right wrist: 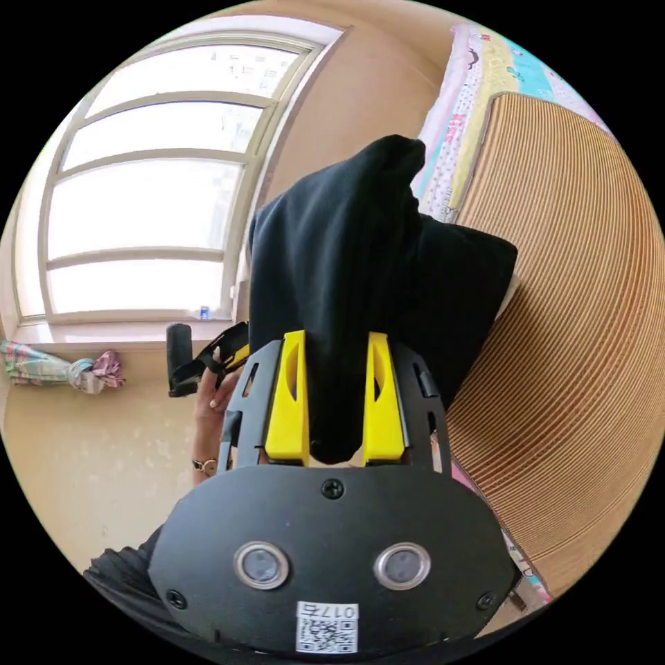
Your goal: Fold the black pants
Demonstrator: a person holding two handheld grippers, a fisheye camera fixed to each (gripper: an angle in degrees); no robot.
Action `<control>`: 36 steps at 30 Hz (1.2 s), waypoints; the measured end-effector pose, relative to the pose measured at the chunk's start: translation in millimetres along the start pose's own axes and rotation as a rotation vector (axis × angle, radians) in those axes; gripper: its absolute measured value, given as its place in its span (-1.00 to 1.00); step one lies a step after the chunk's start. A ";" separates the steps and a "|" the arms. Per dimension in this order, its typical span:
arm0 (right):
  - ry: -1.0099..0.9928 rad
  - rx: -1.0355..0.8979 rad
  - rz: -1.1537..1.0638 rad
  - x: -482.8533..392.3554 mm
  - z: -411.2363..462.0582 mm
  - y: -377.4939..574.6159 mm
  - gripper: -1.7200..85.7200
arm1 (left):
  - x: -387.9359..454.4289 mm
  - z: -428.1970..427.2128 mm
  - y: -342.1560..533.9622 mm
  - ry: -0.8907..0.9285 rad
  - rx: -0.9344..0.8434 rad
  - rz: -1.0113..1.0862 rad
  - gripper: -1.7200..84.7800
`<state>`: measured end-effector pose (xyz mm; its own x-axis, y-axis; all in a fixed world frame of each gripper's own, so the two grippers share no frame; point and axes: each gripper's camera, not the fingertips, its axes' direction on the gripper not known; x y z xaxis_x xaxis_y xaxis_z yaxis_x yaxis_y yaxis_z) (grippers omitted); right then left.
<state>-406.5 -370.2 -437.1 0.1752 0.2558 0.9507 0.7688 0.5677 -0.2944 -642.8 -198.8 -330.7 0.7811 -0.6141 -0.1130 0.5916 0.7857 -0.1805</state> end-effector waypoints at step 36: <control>0.214 0.576 1.055 366.4 -266.0 612.1 -0.73 | 444.0 285.8 515.3 0.257 -0.096 1.176 -0.78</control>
<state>291.8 -137.1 -243.1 0.6881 0.6976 0.1995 -0.1879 0.4369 -0.8796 65.9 -45.4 -194.6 0.7630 0.4679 -0.4459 -0.4807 0.8720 0.0924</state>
